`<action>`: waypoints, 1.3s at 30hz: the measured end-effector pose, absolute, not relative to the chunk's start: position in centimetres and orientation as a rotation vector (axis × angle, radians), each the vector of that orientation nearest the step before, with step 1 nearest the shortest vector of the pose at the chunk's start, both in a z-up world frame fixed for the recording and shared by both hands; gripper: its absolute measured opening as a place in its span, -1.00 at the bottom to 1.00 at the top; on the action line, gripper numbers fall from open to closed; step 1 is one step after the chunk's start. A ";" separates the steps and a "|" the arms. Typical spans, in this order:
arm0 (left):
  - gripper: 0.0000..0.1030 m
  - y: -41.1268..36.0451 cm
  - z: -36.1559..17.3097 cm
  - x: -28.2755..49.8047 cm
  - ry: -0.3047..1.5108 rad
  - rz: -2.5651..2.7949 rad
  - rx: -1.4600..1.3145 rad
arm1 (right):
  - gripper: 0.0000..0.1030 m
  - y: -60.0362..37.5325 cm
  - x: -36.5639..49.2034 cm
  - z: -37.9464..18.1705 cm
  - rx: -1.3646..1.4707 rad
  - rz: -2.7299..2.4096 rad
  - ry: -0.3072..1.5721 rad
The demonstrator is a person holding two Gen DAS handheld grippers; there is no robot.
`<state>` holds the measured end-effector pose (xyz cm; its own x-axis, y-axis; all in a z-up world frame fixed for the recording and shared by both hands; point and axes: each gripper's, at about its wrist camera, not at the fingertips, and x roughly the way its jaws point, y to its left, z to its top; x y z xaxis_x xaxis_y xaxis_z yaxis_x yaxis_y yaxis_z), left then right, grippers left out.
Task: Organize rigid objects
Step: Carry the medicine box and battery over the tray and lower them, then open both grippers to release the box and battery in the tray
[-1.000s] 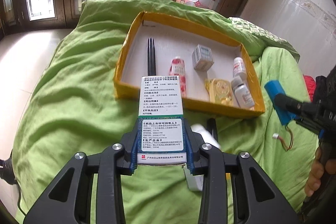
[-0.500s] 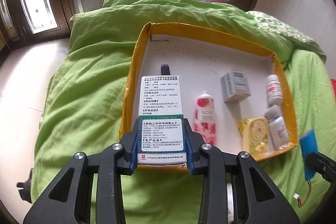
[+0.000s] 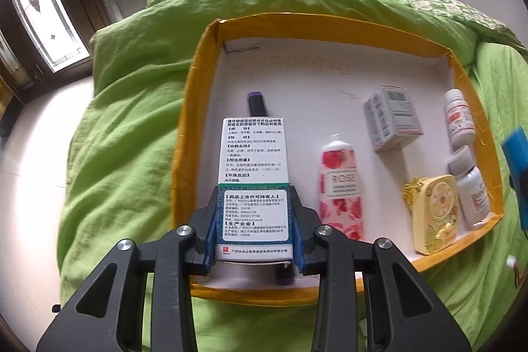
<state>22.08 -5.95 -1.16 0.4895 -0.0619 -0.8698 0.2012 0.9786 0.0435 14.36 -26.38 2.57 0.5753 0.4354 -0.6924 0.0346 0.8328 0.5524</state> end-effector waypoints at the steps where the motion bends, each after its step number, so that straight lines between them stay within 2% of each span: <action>1: -0.37 -6.2 -1.2 21.9 1.045 -0.167 0.151 | -0.45 -26.4 14.8 2.6 0.553 0.243 0.934; 9: -0.37 -5.4 -0.1 22.0 1.005 -0.193 0.080 | -0.45 -27.9 18.9 1.4 0.573 0.169 0.954; 17: -0.37 -6.9 0.2 25.8 1.007 -0.238 0.004 | -0.45 -27.7 22.6 0.0 0.548 0.159 0.981; 24: -0.37 -9.1 -1.5 28.6 1.017 -0.243 0.067 | -0.45 -27.4 23.5 -2.0 0.498 0.169 1.017; 35: -0.36 -8.9 -2.3 26.8 0.990 -0.239 0.148 | -0.45 -26.9 24.1 -3.7 0.446 0.176 1.025; 36: -0.35 -8.8 -2.3 26.8 0.991 -0.239 0.142 | -0.43 -26.9 24.0 -3.6 0.447 0.174 1.021; 38: -0.23 -8.5 -2.1 26.8 0.999 -0.236 0.127 | -0.07 -26.9 23.9 -3.4 0.437 0.156 1.016; 39: -0.08 -8.4 -2.0 26.8 1.003 -0.236 0.120 | 0.00 -26.8 23.8 -3.0 0.426 0.149 1.002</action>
